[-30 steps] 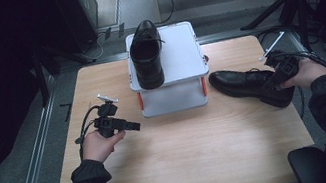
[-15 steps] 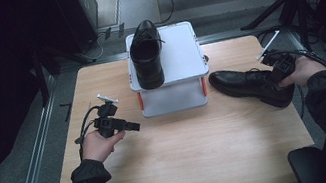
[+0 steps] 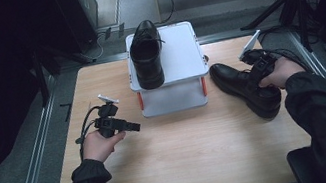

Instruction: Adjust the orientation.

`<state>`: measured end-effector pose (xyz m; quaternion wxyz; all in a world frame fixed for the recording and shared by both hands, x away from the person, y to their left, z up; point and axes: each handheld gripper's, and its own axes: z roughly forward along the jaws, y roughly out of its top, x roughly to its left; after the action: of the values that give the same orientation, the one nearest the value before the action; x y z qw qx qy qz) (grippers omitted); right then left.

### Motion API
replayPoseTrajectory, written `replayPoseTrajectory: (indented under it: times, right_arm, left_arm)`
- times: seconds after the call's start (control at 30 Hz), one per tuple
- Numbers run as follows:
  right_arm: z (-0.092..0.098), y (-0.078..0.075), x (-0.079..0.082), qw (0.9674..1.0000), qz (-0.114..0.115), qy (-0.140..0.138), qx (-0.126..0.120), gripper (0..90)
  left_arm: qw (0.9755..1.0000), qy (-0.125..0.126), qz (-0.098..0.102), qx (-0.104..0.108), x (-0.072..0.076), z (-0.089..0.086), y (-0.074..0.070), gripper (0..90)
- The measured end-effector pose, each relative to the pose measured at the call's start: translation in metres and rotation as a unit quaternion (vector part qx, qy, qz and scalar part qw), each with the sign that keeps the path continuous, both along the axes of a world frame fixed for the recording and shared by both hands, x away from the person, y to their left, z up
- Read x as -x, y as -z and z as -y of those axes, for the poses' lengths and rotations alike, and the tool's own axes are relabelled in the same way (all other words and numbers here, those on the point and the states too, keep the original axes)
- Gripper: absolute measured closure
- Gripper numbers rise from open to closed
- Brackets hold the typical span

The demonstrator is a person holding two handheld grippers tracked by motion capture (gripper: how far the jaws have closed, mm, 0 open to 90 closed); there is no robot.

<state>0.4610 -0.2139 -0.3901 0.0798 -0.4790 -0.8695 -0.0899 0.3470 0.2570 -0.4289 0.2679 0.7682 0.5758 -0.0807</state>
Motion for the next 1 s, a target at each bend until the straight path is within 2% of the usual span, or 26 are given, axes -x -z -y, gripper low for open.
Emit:
replayPoseTrajectory:
  times: [0.13,0.23,0.4,0.57,0.67,0.73,0.87,1.0]
  right_arm:
    - [-0.017,0.0,-0.003,0.9994,-0.011,0.031,-0.013,86.8]
    - [-0.028,0.0,-0.003,0.9991,-0.014,0.036,-0.014,86.6]
    - [-0.039,0.001,-0.002,0.9979,-0.012,0.058,-0.028,86.0]
    - [-0.037,0.005,0.001,0.9975,-0.006,0.059,-0.04,85.4]
    - [-0.034,0.008,0.006,0.9967,-0.013,0.064,-0.048,84.4]
    - [-0.032,0.009,0.007,0.9966,-0.005,0.062,-0.055,83.1]
    - [-0.03,0.007,0.01,0.9972,0.004,0.052,-0.053,81.0]
    - [-0.025,-0.005,0.011,0.9973,0.013,0.052,-0.051,78.7]
  left_arm:
    - [1.0,0.001,-0.001,-0.002,0.0,0.0,0.001,54.2]
    - [1.0,0.001,-0.002,-0.003,-0.001,-0.001,0.001,54.3]
    - [1.0,0.003,-0.004,-0.003,-0.001,-0.001,0.002,54.3]
    - [1.0,0.002,-0.003,-0.003,-0.001,-0.001,0.002,54.3]
    - [1.0,0.003,-0.004,-0.004,-0.001,0.0,0.002,54.3]
    - [1.0,0.003,-0.005,-0.005,-0.001,0.0,0.002,54.3]
    - [1.0,0.003,-0.004,-0.008,-0.001,0.0,0.003,54.0]
    - [0.9999,-0.002,-0.006,-0.011,-0.001,-0.001,0.004,52.8]
